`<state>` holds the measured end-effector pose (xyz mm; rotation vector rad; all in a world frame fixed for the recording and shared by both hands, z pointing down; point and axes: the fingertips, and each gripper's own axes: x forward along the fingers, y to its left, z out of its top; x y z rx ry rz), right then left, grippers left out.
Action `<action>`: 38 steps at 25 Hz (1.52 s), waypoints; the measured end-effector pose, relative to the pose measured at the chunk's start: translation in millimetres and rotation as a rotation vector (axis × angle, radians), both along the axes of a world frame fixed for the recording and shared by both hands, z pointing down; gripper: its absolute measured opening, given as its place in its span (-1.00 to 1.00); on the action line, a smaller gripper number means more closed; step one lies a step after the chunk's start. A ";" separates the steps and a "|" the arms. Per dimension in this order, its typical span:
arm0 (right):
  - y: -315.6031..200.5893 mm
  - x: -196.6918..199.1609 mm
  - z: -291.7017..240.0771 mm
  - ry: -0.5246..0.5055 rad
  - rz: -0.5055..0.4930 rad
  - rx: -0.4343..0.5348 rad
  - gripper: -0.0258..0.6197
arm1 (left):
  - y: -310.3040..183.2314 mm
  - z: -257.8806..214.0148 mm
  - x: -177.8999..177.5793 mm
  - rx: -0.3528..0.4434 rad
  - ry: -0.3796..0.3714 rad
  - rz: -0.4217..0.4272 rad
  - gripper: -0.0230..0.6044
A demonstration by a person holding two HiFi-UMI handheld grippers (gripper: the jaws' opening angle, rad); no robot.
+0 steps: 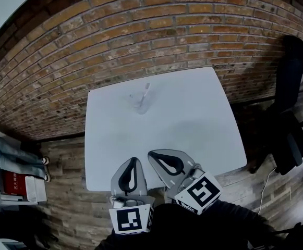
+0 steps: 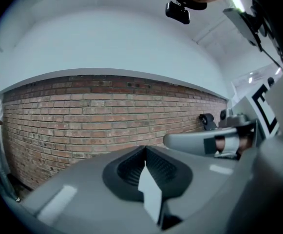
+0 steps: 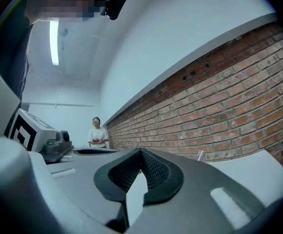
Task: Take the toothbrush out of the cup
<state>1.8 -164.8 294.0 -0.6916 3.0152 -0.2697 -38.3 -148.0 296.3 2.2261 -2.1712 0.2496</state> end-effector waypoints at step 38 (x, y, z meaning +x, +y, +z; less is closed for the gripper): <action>-177.3 -114.1 66.3 0.141 0.188 -0.136 -0.92 | -184.6 78.3 -109.0 -0.198 0.165 0.179 -0.90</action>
